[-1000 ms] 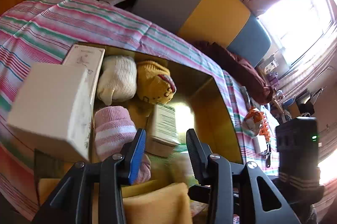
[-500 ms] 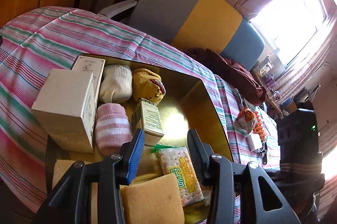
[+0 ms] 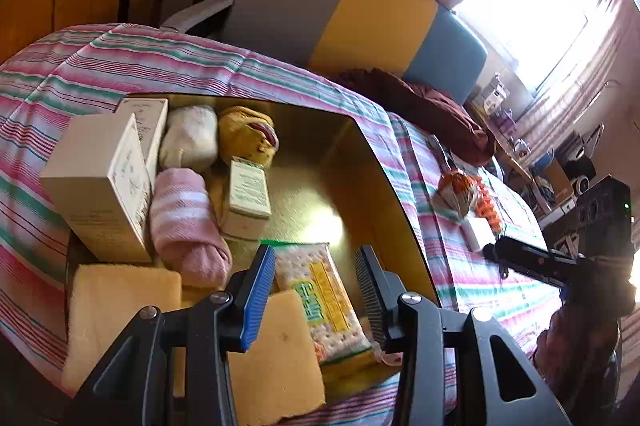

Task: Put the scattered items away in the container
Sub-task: 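Move the left tool to the white sponge while the right tool approaches the silver clip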

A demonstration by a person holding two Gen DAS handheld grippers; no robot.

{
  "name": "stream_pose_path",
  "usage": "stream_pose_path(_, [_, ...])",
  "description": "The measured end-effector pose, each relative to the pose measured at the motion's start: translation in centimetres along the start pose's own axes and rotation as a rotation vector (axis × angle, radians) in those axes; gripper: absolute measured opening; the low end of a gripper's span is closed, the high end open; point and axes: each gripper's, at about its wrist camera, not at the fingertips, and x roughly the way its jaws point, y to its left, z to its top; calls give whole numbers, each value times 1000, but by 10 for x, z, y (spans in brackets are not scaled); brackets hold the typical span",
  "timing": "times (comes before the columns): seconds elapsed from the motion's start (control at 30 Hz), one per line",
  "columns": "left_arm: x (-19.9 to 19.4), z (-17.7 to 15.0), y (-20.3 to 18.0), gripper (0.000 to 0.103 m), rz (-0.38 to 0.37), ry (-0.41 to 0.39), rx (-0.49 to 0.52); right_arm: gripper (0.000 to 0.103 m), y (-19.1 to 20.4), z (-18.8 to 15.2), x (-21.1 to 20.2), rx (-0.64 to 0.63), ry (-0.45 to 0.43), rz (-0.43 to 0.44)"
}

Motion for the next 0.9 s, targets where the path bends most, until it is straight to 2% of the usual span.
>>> stream_pose_path(0.13, [-7, -2, -9, 42, -9, -2, 31, 72, -53, -3, -17, 67, 8, -127])
stream_pose_path(0.27, [-12, -2, -18, 42, -19, -2, 49, 72, -107, -3, -42, 154, -25, -220])
stream_pose_path(0.37, [-10, -4, -26, 42, -25, 15, 59, 66, -131, 3, -58, 83, -27, -315])
stream_pose_path(0.4, [-10, -4, -29, 42, -28, 20, 64, 60, -138, 6, -62, 40, -14, -341])
stream_pose_path(0.5, [-8, -6, -39, 42, -34, 34, 82, 45, -154, 13, -63, -60, 50, -384])
stream_pose_path(0.63, [-8, -4, -54, 42, -50, 40, 105, 32, -176, 21, -55, -173, 141, -431])
stream_pose_path(0.73, [-8, -4, -71, 42, -60, 52, 147, 31, -189, 25, -45, -214, 196, -438])
stream_pose_path(0.8, [-5, -4, -82, 42, -64, 65, 173, 31, -194, 30, -40, -246, 203, -468])
stream_pose_path(0.9, [1, -3, -94, 42, -72, 88, 198, 31, -200, 37, -38, -276, 226, -453])
